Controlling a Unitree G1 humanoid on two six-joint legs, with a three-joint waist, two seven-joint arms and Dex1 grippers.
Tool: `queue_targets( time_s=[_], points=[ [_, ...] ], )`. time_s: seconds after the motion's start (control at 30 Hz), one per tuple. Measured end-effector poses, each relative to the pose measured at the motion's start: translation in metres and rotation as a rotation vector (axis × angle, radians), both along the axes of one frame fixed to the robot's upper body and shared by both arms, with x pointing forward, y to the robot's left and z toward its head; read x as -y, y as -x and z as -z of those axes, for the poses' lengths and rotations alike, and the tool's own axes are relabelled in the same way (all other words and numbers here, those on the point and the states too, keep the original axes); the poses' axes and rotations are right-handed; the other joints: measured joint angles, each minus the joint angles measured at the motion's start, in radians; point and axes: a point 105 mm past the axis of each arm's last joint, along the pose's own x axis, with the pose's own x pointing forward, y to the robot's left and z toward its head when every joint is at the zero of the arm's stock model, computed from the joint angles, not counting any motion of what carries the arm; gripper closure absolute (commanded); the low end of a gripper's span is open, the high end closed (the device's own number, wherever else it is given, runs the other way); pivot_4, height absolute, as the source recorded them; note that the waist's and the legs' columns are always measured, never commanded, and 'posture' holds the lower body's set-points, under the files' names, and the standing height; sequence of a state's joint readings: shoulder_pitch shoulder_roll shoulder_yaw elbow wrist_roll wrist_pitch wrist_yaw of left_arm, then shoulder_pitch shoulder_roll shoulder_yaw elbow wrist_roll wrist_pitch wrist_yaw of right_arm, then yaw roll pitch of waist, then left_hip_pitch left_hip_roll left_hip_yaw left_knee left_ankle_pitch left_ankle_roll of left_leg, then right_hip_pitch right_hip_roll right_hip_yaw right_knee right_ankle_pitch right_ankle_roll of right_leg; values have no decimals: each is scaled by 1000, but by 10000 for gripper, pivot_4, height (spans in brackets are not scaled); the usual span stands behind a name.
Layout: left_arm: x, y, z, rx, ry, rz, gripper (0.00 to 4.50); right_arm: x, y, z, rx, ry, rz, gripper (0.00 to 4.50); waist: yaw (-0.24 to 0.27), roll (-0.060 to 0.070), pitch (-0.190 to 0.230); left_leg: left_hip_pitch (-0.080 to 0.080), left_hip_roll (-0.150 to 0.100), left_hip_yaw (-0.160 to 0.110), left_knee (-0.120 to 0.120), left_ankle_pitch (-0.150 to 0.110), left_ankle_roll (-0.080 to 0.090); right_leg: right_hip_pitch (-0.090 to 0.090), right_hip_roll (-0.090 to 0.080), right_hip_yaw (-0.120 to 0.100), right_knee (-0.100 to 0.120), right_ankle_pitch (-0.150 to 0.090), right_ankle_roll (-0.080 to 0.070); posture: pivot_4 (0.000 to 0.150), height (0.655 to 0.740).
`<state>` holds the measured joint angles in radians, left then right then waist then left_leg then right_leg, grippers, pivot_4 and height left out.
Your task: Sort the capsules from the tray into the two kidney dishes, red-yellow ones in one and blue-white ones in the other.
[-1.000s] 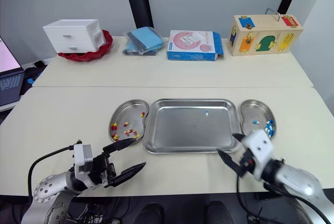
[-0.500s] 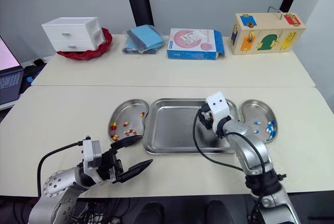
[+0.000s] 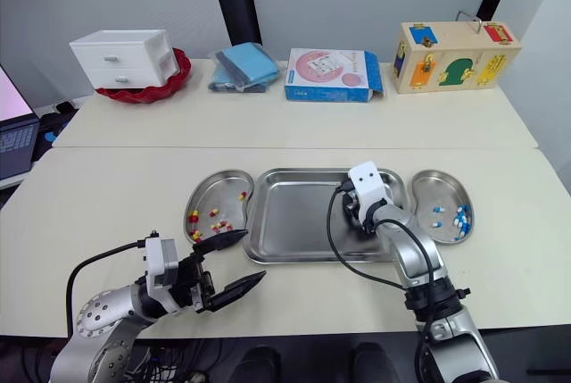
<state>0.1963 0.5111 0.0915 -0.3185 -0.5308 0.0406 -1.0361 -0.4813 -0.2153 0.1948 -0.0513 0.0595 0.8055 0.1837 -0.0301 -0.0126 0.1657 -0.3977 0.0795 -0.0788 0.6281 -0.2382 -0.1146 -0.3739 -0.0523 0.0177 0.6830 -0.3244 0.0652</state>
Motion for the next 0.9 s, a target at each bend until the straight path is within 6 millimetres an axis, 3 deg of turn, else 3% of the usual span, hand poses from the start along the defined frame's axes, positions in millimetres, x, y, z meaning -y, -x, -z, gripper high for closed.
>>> queue_targets(
  time_s=[0.2,0.4,0.5,0.63,0.9],
  points=[
    [1,1,-2,-2,-12,14,0,1,1,1,9,10,-6,44807,0,0,0,0,0,0,0,0,0,0,0,0,0,0,0,1500,7078],
    [5,3,-5,4,-17,81,0,1,13,3,39,9,-50,44807,1,0,0,0,0,0,0,0,0,0,0,0,0,0,0,1500,7078],
    [6,3,-6,14,-26,141,0,5,27,-7,86,0,-80,44807,2,2,1,-1,0,0,0,0,0,0,0,0,-1,0,0,1500,7078],
    [10,5,-11,35,11,244,0,42,54,-40,200,-2,-23,44807,5,3,2,-1,0,0,0,0,0,0,0,-1,-1,0,0,1500,7078],
    [18,1,-16,82,80,306,0,109,91,-41,174,-3,192,44807,-1,3,2,0,0,0,0,0,0,0,0,0,-1,0,0,1500,7078]
  ],
)
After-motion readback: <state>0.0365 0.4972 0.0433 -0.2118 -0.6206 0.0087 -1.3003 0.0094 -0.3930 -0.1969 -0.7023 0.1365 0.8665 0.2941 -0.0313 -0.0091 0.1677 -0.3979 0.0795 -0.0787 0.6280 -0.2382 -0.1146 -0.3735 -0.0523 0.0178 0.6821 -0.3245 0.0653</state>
